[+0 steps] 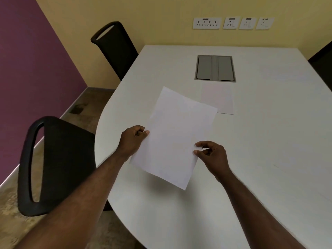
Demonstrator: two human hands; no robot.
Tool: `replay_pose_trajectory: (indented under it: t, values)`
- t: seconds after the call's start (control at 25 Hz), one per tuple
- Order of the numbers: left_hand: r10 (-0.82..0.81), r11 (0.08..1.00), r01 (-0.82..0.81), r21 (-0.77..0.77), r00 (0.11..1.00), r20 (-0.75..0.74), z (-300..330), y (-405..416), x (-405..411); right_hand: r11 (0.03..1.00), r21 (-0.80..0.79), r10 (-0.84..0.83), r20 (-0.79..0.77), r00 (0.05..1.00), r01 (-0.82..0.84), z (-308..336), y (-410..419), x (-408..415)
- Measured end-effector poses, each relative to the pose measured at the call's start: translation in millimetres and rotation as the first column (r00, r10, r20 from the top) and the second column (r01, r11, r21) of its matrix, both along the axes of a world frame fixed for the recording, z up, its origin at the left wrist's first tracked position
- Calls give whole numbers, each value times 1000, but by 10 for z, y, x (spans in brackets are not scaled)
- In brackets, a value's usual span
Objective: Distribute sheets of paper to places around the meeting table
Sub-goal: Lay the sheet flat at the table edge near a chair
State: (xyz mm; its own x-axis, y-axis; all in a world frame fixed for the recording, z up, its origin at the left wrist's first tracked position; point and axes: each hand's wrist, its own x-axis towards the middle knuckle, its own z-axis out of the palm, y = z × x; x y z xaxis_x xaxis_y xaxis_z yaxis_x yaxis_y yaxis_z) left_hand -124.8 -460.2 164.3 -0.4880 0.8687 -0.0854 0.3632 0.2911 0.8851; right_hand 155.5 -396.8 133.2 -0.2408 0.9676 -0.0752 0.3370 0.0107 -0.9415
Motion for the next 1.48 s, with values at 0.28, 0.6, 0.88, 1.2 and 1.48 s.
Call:
replay_pose_trajectory:
  t: [0.28, 0.6, 0.88, 1.2, 1.48]
  values:
    - [-110, 990, 104, -97, 992, -61, -347, 230, -933, 993, -96, -63, 27, 998, 65, -383, -166, -891]
    - [-276, 940, 211, -268, 933, -232, -1057, 745, -1748, 974, -143, -150, 186, 971, 177, -1102, -257, -1826]
    - [-395, 866, 224, -448, 855, -335, -1701, 1059, -1991, 938, -265, -131, 322, 938, 222, -1659, -221, -2263]
    - [-448, 847, 260, -465, 819, -359, -1945, 1080, -2063, 975, -105, -79, 656, 751, 194, -1890, -438, -2238]
    - [-737, 656, 422, -625, 535, -412, -2057, 829, -2169, 999, -51, 31, 786, 617, 15, -1957, -437, -2245]
